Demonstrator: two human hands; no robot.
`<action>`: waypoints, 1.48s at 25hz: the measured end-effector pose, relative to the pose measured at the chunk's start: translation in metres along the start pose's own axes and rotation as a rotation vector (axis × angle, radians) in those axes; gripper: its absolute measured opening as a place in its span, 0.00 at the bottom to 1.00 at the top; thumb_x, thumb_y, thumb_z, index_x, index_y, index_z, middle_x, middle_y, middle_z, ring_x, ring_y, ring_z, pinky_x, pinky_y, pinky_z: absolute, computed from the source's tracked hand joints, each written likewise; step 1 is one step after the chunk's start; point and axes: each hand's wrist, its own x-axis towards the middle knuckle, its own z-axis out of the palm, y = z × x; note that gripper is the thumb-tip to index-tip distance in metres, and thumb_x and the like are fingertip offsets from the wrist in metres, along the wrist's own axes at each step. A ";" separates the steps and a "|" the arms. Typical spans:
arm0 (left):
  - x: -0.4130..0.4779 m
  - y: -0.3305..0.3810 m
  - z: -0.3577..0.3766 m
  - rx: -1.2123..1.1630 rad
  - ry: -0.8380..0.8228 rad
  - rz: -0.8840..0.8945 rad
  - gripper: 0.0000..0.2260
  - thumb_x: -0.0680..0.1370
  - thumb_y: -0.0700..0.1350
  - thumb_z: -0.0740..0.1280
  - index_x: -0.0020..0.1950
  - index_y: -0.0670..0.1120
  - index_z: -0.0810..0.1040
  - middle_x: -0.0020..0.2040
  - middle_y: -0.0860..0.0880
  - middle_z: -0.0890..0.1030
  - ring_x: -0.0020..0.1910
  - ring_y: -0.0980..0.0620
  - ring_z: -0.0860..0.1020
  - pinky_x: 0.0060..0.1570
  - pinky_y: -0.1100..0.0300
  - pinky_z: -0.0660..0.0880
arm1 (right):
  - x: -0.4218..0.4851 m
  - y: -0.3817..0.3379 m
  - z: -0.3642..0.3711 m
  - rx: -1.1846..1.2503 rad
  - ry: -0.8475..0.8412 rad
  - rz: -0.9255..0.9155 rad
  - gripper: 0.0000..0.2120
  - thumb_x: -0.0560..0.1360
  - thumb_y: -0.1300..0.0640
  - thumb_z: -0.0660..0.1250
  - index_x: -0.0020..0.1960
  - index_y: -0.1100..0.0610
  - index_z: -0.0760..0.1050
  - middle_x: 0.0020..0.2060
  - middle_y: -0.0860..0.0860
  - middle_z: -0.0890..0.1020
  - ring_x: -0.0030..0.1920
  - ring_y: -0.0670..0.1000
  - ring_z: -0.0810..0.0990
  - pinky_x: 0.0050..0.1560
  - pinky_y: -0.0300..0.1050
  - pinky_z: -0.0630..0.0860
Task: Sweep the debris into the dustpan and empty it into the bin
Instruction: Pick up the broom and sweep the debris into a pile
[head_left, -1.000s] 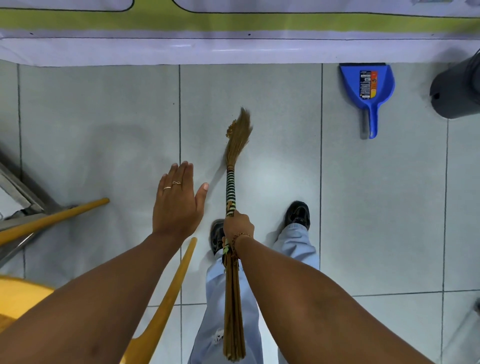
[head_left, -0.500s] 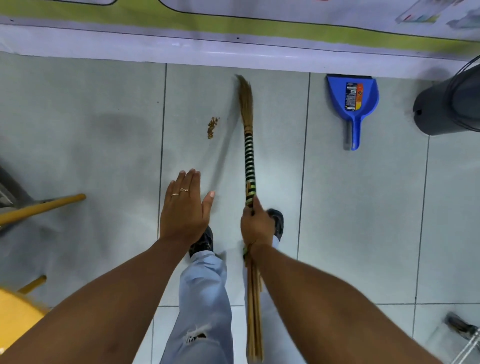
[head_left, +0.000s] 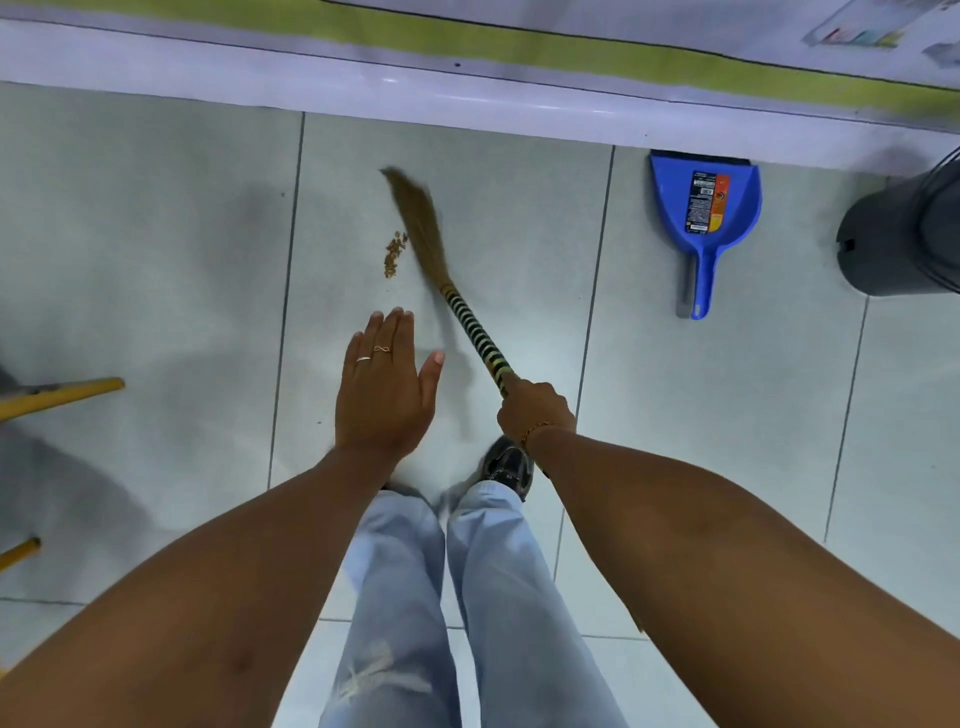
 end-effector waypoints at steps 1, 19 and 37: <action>0.000 0.004 0.004 -0.005 -0.002 -0.004 0.29 0.78 0.56 0.47 0.70 0.37 0.64 0.69 0.37 0.69 0.71 0.40 0.63 0.71 0.48 0.59 | 0.000 0.004 0.003 -0.017 -0.009 -0.014 0.21 0.78 0.58 0.55 0.71 0.52 0.64 0.58 0.58 0.77 0.57 0.60 0.77 0.49 0.48 0.73; -0.044 0.020 -0.037 0.006 -0.059 0.039 0.29 0.77 0.56 0.49 0.70 0.38 0.64 0.70 0.39 0.69 0.72 0.42 0.63 0.71 0.48 0.59 | -0.105 0.077 0.015 0.117 0.205 -0.075 0.23 0.80 0.50 0.54 0.74 0.44 0.58 0.49 0.58 0.79 0.39 0.56 0.74 0.42 0.48 0.75; 0.102 0.405 0.080 0.053 -0.228 0.276 0.25 0.75 0.51 0.55 0.59 0.32 0.74 0.53 0.32 0.80 0.54 0.34 0.79 0.53 0.42 0.76 | 0.009 0.370 -0.210 0.777 0.369 0.556 0.22 0.80 0.45 0.53 0.62 0.61 0.69 0.58 0.62 0.78 0.59 0.64 0.77 0.57 0.54 0.73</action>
